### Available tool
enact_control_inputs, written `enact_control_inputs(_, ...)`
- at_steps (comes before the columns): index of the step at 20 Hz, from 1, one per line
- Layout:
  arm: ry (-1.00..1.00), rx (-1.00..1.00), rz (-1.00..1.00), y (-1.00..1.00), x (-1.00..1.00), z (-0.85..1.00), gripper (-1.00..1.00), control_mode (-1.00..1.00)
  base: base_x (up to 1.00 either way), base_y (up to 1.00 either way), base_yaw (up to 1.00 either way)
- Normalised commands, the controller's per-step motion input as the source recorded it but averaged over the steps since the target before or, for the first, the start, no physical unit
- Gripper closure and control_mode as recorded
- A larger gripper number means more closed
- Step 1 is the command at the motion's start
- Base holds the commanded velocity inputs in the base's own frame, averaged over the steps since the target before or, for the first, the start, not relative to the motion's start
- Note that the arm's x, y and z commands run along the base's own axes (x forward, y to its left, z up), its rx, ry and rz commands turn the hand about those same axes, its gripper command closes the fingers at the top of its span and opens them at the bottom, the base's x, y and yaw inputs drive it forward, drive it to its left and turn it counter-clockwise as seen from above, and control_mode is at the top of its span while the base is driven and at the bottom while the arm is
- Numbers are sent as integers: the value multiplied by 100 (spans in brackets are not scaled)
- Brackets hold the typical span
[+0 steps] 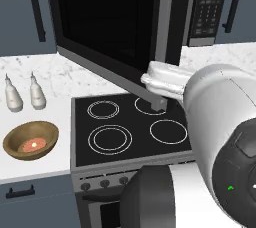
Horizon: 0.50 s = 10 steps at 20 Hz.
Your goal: Open the microwave, place the bowl with waffle inside the microwave, then close the microwave door and turn it on.
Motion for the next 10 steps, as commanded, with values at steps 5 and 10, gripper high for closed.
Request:
enact_control_inputs(5,-10,34,58,-74,5,-12,-100,-100,0,0,0)
enact_control_inputs(10,0,44,54,-64,25,-40,-100,-100,0,0,0)
